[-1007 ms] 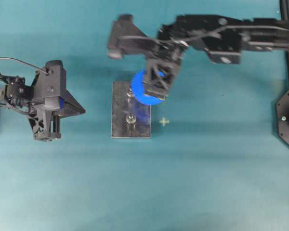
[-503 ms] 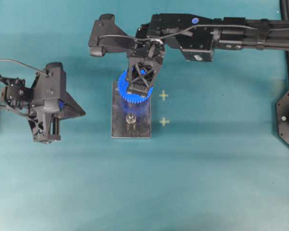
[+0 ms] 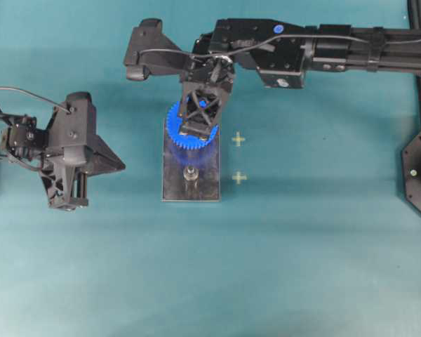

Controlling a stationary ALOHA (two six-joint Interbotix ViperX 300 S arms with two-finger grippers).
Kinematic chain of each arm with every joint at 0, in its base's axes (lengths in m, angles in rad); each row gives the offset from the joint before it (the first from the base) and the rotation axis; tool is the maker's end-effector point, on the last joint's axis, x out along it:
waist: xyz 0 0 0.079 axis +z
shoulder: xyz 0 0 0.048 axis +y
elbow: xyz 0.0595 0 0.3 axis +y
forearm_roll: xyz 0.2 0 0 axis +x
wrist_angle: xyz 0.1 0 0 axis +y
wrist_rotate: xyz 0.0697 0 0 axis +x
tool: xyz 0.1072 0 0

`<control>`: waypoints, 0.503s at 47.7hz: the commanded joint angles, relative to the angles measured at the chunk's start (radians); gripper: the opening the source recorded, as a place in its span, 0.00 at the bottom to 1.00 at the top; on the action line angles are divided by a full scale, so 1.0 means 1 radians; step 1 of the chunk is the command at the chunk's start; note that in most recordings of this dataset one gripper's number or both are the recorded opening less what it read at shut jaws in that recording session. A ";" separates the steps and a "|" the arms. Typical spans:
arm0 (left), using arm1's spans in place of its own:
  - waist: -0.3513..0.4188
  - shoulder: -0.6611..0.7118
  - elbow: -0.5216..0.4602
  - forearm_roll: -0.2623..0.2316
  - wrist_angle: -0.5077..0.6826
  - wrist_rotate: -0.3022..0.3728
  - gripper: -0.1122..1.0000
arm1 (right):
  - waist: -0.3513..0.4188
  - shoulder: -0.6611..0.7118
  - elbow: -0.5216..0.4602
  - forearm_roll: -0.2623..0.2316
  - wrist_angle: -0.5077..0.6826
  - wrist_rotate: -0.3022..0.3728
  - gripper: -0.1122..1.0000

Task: Fit the large gear onto the shaft.
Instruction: 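Align the gear's bearing hole with the upper shaft tip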

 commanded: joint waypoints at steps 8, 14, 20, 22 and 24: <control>-0.002 -0.005 -0.021 0.002 -0.009 -0.002 0.10 | 0.017 -0.011 -0.029 0.003 -0.005 -0.003 0.54; -0.002 -0.005 -0.021 0.002 -0.009 -0.003 0.10 | 0.018 -0.009 -0.029 0.002 -0.003 -0.002 0.54; -0.002 -0.005 -0.021 0.003 -0.009 -0.005 0.10 | 0.017 -0.006 -0.029 0.002 -0.008 -0.003 0.54; -0.002 -0.005 -0.020 0.002 -0.009 -0.005 0.10 | 0.017 -0.006 -0.029 0.000 -0.008 -0.003 0.54; -0.002 -0.005 -0.020 0.002 -0.009 -0.005 0.10 | 0.015 -0.006 -0.029 -0.002 -0.009 -0.003 0.54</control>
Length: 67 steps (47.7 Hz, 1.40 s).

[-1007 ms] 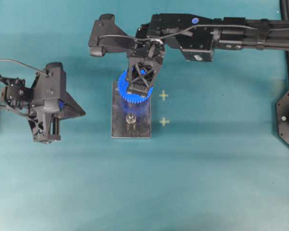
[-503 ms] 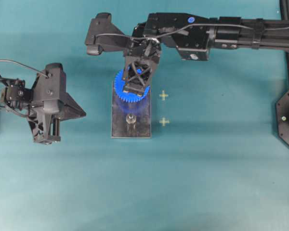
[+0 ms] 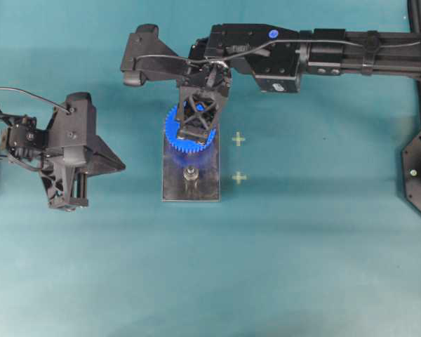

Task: Fit the large gear onto the shaft.
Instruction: 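Align the gear's bearing hole with the upper shaft tip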

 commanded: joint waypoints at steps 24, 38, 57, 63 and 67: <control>-0.003 -0.002 -0.017 0.002 -0.009 -0.002 0.10 | -0.002 -0.018 -0.025 0.000 0.002 0.006 0.54; -0.003 0.005 -0.015 0.002 -0.040 -0.002 0.10 | -0.003 -0.018 -0.025 0.000 0.012 0.008 0.59; -0.003 0.011 -0.014 0.002 -0.044 -0.043 0.10 | -0.003 -0.021 -0.026 0.000 0.025 -0.003 0.73; -0.003 0.012 -0.014 0.002 -0.044 -0.043 0.10 | 0.009 -0.021 -0.025 0.000 0.043 -0.003 0.73; -0.003 0.011 -0.014 0.002 -0.044 -0.043 0.10 | 0.014 -0.023 -0.021 0.000 0.057 -0.002 0.73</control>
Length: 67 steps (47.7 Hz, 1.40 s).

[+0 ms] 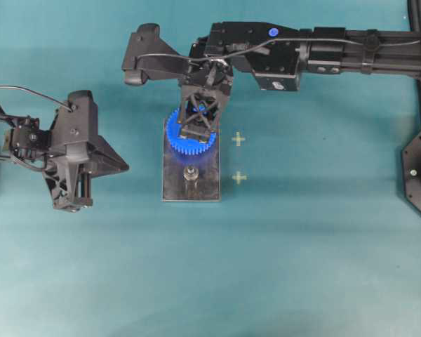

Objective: Fit the large gear onto the shaft.

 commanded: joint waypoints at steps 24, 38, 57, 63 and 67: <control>-0.003 -0.006 -0.008 0.002 -0.014 -0.002 0.10 | 0.061 0.028 -0.067 0.008 -0.002 -0.003 0.73; -0.003 -0.005 -0.006 0.002 -0.015 -0.002 0.10 | 0.048 0.006 -0.072 -0.003 0.000 -0.002 0.73; -0.002 -0.005 -0.009 0.003 -0.014 -0.003 0.10 | 0.025 0.000 -0.037 -0.005 0.018 -0.006 0.73; -0.003 -0.006 -0.011 0.003 -0.014 -0.003 0.10 | 0.023 -0.003 -0.028 -0.003 0.018 -0.006 0.73; -0.003 -0.006 -0.009 0.002 -0.014 -0.003 0.10 | 0.020 -0.005 -0.026 -0.002 0.018 -0.006 0.73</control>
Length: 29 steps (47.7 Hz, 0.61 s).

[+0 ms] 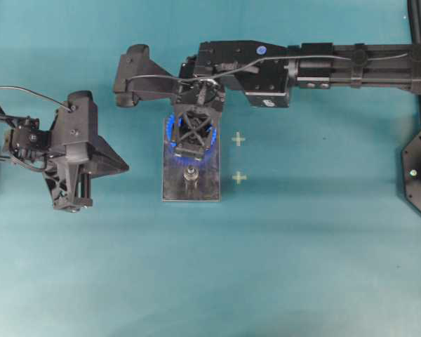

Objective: Fit the large gear onto the shaft.

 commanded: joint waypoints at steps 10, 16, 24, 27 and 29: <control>-0.002 -0.006 -0.011 0.002 -0.008 -0.003 0.10 | -0.029 -0.037 0.003 0.026 0.006 -0.008 0.73; -0.002 -0.006 -0.011 0.002 -0.008 -0.005 0.10 | -0.046 -0.037 0.014 0.067 0.006 -0.008 0.73; -0.002 -0.006 -0.009 0.002 -0.008 -0.005 0.10 | -0.057 -0.044 0.017 0.080 0.005 -0.009 0.73; -0.002 -0.006 -0.009 0.002 -0.008 -0.005 0.10 | -0.058 -0.049 0.014 0.080 0.006 -0.008 0.73; -0.002 -0.006 -0.009 0.002 -0.008 -0.005 0.10 | -0.058 -0.055 0.008 0.078 0.005 -0.008 0.73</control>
